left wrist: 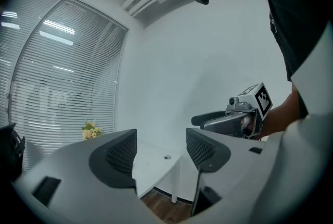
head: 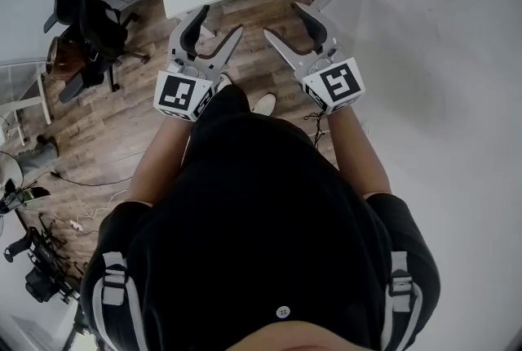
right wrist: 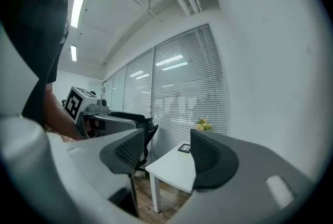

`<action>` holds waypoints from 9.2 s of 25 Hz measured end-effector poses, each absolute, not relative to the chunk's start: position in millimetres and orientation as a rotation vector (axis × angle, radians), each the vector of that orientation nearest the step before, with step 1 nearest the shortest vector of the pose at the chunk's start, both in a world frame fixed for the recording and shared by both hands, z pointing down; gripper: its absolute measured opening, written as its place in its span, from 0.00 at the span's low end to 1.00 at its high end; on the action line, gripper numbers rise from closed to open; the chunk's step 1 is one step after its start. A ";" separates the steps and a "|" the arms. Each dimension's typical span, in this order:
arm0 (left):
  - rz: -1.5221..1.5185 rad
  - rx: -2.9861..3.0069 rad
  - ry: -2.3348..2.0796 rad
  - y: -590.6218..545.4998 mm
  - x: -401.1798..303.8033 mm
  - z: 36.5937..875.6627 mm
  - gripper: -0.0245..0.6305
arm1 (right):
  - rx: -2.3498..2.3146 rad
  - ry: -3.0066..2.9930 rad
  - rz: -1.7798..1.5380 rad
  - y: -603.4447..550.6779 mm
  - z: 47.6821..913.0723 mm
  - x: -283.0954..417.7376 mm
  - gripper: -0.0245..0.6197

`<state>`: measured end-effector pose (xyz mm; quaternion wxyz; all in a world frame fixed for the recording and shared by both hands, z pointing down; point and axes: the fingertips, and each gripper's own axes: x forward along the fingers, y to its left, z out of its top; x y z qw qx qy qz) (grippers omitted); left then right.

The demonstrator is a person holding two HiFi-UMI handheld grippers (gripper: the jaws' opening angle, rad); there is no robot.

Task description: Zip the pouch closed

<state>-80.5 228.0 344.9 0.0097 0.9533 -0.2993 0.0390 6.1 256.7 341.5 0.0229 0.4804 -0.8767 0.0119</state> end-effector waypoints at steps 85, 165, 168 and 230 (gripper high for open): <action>0.460 2.402 -1.328 -185.8 32.7 505.3 0.46 | 0.616 -2.541 0.310 -193.6 564.3 134.7 0.47; 0.966 1.900 -1.009 -177.4 98.0 738.0 0.05 | 0.213 -2.178 0.244 -180.9 719.7 114.7 0.08; 0.972 1.897 -1.005 -178.9 91.2 738.2 0.05 | 0.228 -2.169 0.257 -183.0 720.0 113.7 0.08; 1.059 1.961 -0.983 -213.5 -33.7 739.7 0.05 | 0.649 -1.991 0.394 -185.6 718.6 114.8 0.08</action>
